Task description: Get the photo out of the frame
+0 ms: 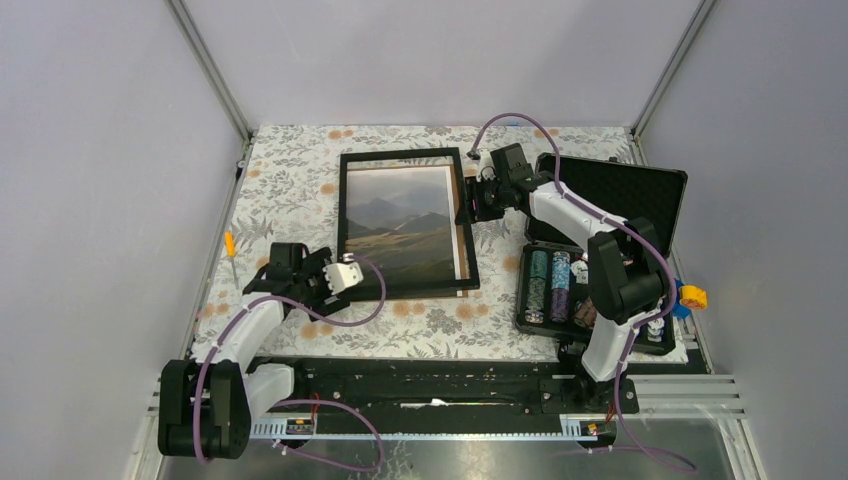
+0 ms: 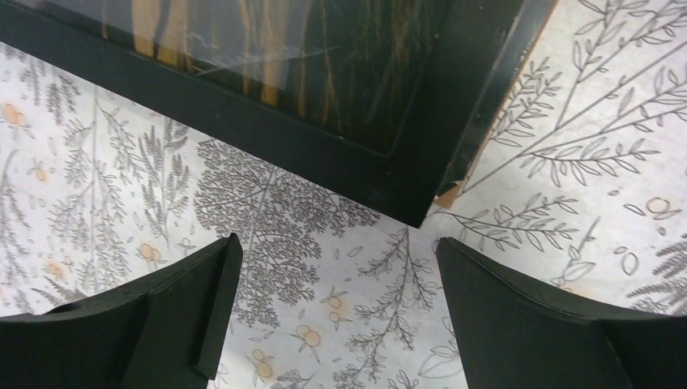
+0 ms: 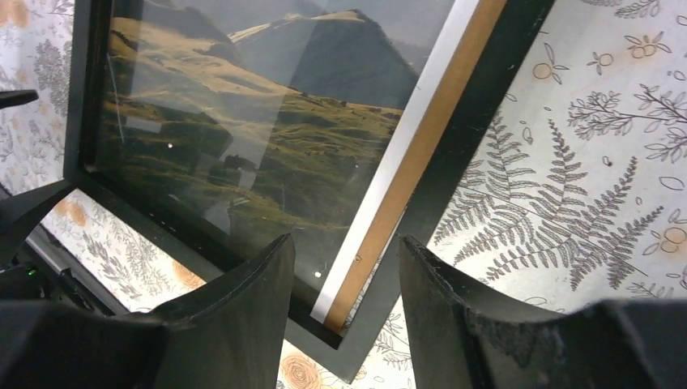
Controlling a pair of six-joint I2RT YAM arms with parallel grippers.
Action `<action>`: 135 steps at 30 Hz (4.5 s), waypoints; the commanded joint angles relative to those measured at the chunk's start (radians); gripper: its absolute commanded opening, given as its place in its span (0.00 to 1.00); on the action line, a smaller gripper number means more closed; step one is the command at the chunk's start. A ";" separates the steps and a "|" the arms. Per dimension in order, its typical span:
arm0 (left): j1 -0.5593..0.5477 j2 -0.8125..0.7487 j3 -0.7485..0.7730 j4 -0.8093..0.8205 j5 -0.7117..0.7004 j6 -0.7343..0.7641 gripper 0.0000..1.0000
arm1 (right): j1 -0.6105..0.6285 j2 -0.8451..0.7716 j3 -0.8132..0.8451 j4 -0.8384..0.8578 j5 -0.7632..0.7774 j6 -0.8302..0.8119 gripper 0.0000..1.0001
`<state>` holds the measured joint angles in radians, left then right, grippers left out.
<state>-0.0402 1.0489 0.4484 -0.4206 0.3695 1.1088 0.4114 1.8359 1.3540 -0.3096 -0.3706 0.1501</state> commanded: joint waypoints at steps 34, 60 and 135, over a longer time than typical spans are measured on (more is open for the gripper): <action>-0.016 0.105 0.071 0.323 0.005 -0.164 0.86 | -0.002 -0.017 0.035 -0.147 -0.088 -0.144 0.98; -0.127 0.130 0.196 0.119 0.088 -0.123 0.96 | 0.022 -0.030 0.018 -0.184 -0.348 -0.178 0.99; -0.429 0.389 0.228 0.379 -0.123 -0.140 0.99 | 0.087 -0.048 -0.069 -0.155 -0.450 -0.169 0.98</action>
<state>-0.4637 1.4193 0.6506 -0.0502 0.2249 0.9524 0.5011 1.8317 1.2755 -0.4591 -0.8211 -0.0051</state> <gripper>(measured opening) 0.987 0.983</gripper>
